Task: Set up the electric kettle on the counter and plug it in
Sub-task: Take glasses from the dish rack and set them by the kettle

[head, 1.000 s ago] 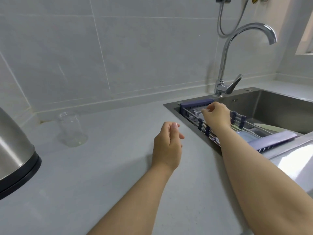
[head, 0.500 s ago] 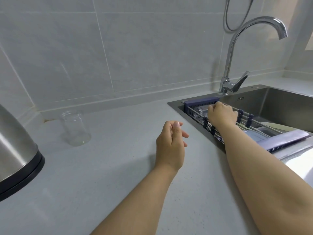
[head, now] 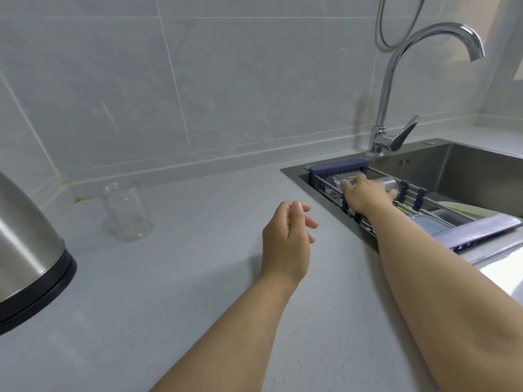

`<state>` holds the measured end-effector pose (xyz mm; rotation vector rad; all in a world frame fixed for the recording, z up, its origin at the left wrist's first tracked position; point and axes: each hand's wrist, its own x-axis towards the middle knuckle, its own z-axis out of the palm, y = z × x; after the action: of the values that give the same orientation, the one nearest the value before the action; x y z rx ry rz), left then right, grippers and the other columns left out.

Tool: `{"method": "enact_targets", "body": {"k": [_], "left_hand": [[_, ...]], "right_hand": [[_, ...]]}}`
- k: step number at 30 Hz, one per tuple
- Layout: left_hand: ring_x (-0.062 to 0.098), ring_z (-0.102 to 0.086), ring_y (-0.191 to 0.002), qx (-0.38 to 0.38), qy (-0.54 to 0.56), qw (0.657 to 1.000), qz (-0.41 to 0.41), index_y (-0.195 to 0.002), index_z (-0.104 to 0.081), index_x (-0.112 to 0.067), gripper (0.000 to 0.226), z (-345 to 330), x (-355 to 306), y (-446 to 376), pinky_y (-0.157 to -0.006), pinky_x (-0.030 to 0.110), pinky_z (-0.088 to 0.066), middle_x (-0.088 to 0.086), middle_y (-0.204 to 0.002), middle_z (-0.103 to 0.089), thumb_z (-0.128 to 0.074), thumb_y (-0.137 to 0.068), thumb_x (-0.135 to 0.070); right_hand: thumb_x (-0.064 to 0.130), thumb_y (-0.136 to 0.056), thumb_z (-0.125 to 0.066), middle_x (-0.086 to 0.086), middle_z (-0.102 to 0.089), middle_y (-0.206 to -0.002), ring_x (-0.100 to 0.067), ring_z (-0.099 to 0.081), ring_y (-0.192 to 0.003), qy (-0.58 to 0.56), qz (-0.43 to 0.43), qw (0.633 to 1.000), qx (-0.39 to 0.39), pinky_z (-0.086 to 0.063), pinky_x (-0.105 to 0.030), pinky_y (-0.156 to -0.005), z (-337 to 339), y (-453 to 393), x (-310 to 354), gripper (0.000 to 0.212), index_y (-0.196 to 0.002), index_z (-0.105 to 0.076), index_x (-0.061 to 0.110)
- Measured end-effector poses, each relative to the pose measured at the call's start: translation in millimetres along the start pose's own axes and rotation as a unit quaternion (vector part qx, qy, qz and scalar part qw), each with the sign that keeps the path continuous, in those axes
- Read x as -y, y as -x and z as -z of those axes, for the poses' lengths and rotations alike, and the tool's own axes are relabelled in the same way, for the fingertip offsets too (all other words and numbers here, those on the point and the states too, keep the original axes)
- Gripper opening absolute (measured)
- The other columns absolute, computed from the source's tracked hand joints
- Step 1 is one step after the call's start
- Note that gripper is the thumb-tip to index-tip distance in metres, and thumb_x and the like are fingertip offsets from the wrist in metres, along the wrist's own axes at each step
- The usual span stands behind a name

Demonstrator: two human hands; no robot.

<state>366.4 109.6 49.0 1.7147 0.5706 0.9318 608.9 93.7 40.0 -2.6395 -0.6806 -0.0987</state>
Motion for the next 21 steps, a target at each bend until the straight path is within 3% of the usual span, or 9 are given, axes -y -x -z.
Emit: {"method": "enact_targets", "body": {"k": [2, 4, 9, 14, 18, 21], "left_hand": [[0.006, -0.058, -0.068, -0.002, 0.001, 1.0, -0.002, -0.097, -0.059, -0.022, 0.032, 0, 0, 0, -0.056, 0.006, -0.042, -0.005, -0.085, -0.066, -0.029, -0.104, -0.032], [0.007, -0.057, -0.068, -0.004, 0.001, 1.0, -0.003, -0.096, -0.059, -0.021, 0.032, 0, 0, -1, -0.057, 0.006, -0.042, -0.005, -0.085, -0.066, -0.03, -0.103, -0.031], [0.007, -0.058, -0.069, -0.002, -0.002, 1.0, -0.004, -0.097, -0.06, -0.02, 0.032, 0, 0, 0, -0.056, 0.006, -0.042, -0.004, -0.085, -0.066, -0.03, -0.104, -0.031], [0.007, -0.057, -0.066, -0.005, -0.005, 1.0, -0.01, -0.096, -0.06, -0.02, 0.032, 0, 0, 0, -0.056, 0.006, -0.041, -0.004, -0.085, -0.066, -0.031, -0.104, -0.029], [0.008, -0.058, -0.068, -0.002, -0.008, 1.0, -0.011, -0.097, -0.06, -0.019, 0.032, 0, -1, 1, -0.057, 0.006, -0.042, -0.004, -0.085, -0.066, -0.03, -0.103, -0.028], [0.008, -0.058, -0.067, -0.002, -0.005, 1.0, -0.01, -0.097, -0.06, -0.018, 0.032, 0, -1, 1, -0.058, 0.006, -0.043, -0.004, -0.084, -0.065, -0.03, -0.103, -0.027]], "right_hand": [[0.037, -0.098, -0.035, -0.02, -0.052, -0.132, -0.036, -0.041, -0.126, 0.018, -0.015, 0.997, -0.072, -0.027, -0.053, -0.104, 5, -1, -2, 0.046, -0.132, -0.045, 0.009], [0.035, -0.096, -0.04, -0.019, -0.048, -0.136, -0.036, -0.038, -0.128, 0.02, -0.013, 0.996, -0.09, -0.029, -0.054, -0.104, 8, 1, -3, 0.046, -0.134, -0.044, 0.009], [0.044, -0.099, -0.031, -0.017, -0.042, -0.145, -0.037, -0.028, -0.136, 0.028, -0.011, 1.0, 0.009, -0.02, -0.057, -0.108, 2, 1, -2, 0.053, -0.14, -0.04, 0.012], [0.042, -0.099, -0.025, -0.018, -0.06, -0.122, -0.034, -0.042, -0.121, 0.085, -0.069, 0.987, -0.116, -0.026, -0.053, -0.103, 12, 1, -3, 0.053, -0.116, -0.063, 0.009], [0.052, -0.098, -0.021, -0.011, -0.041, -0.149, -0.034, -0.021, -0.141, 0.025, 0.01, 1.0, 0.015, -0.018, -0.061, -0.108, 4, -3, -3, 0.059, -0.14, -0.044, 0.018], [0.056, -0.098, -0.013, -0.015, -0.046, -0.144, -0.035, -0.023, -0.14, 0.03, -0.005, 0.999, 0.035, -0.013, -0.063, -0.108, 3, -3, -2, 0.064, -0.14, -0.045, 0.02]]}}
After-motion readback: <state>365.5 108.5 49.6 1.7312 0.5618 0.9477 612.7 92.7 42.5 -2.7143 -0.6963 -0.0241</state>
